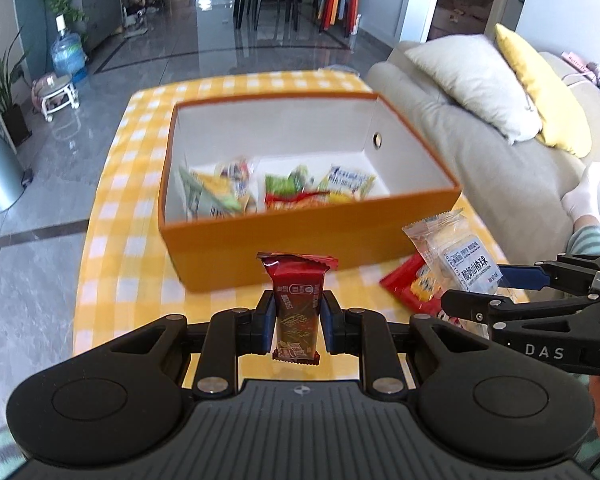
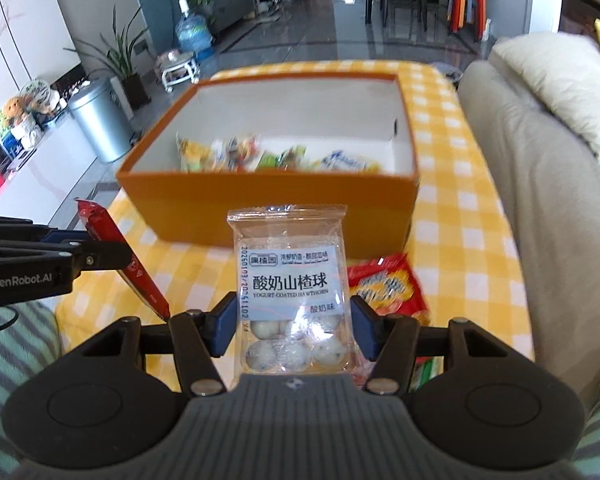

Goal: Organize snacks
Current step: 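Carry the wafer bar and yogurt ball pack over the orange box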

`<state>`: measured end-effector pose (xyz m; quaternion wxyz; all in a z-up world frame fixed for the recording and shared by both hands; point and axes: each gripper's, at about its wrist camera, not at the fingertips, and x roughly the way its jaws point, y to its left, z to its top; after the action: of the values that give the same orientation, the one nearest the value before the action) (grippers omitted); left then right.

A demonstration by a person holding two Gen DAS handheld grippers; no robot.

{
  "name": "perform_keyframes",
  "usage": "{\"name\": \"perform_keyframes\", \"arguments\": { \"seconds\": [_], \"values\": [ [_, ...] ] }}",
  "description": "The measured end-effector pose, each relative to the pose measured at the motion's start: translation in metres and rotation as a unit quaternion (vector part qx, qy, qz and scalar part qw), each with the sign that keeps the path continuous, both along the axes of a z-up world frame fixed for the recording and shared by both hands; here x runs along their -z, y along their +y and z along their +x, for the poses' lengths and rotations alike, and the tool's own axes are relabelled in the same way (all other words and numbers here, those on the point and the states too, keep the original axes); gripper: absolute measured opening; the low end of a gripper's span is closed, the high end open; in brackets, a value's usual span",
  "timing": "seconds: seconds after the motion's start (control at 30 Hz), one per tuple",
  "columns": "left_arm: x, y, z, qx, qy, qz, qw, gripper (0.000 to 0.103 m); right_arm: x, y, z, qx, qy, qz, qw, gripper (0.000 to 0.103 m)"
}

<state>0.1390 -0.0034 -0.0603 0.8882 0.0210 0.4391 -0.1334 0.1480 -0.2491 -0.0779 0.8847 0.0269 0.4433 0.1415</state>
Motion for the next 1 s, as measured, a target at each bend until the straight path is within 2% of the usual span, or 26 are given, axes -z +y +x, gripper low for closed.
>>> {"name": "perform_keyframes", "arguments": {
  "seconds": [0.23,0.63,0.8,1.0],
  "values": [
    [-0.026,-0.009,0.024,0.018,-0.032,0.014,0.9992,0.025,-0.020,-0.005,0.016,0.002,-0.039,-0.028,0.999,0.056],
    [-0.056,-0.024,0.071,0.031,-0.078,0.039,0.9957,0.025,-0.056,-0.008,0.069,0.000,-0.081,-0.034,0.996,0.056],
    [-0.055,-0.029,0.094,0.026,-0.072,0.047,0.9959,0.025,-0.058,-0.005,0.101,-0.003,-0.085,-0.042,0.995,0.056],
    [-0.033,-0.034,0.118,0.029,-0.046,0.077,0.9956,0.025,-0.045,0.011,0.136,-0.019,-0.069,-0.064,0.995,0.057]
  ]
}}
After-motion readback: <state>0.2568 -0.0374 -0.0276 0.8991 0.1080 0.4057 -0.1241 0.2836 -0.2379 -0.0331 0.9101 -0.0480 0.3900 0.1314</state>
